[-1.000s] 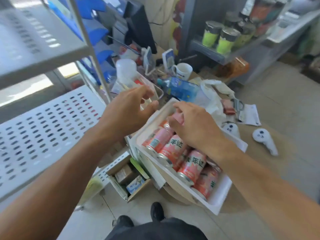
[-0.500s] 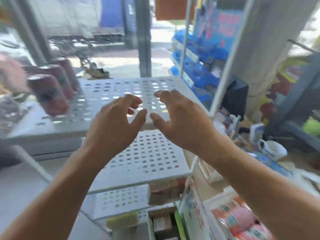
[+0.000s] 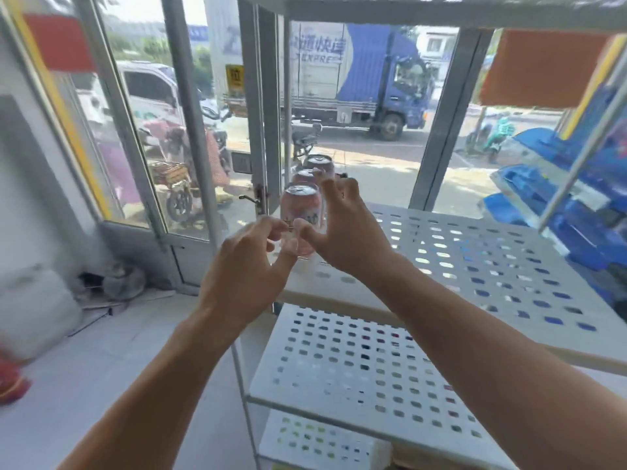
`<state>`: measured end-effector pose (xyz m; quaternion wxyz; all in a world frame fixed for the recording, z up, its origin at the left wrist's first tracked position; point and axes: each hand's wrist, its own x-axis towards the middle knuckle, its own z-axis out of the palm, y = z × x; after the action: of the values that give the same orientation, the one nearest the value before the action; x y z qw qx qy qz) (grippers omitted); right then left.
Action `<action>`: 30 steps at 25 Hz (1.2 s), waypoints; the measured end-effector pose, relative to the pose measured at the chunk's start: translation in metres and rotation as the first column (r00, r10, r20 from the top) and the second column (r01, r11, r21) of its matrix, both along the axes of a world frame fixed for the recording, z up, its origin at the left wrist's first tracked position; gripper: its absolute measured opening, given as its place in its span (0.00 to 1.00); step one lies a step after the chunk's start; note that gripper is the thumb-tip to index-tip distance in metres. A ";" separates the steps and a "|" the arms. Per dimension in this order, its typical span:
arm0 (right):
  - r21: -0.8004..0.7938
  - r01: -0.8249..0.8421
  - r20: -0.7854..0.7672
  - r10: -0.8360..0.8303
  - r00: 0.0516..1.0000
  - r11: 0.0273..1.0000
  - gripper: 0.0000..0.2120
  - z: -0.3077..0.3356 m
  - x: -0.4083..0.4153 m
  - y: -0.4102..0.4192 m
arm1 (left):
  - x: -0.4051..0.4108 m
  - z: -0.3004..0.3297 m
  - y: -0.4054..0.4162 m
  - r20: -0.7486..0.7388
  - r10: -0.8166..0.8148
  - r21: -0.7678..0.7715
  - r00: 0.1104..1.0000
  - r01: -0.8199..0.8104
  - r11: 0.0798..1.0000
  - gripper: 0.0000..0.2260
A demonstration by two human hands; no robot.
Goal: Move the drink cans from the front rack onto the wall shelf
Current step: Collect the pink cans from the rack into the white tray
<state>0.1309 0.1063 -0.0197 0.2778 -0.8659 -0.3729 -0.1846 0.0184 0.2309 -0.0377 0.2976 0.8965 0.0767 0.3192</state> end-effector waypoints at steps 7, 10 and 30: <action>0.194 0.059 -0.163 -0.027 0.986 0.979 0.28 -0.027 0.016 0.023 | 0.005 -0.005 0.012 -0.004 -0.015 -0.079 1.000 0.015 0.997 0.13; 0.424 0.108 -0.324 0.039 0.945 0.899 0.28 -0.019 -0.002 0.001 | 0.007 -0.007 0.010 0.027 -0.055 -0.210 0.998 0.059 0.976 0.15; 0.506 0.725 -0.636 -0.366 0.679 0.466 0.22 -0.079 -0.226 -0.377 | -0.017 -0.062 -0.345 -0.130 -0.991 -0.614 -0.016 0.786 0.068 0.23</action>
<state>-0.0956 -0.2704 -0.0990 0.5967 -0.7697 0.1143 -0.1963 0.0014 -0.1138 -0.0996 0.5564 0.6898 -0.3956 -0.2413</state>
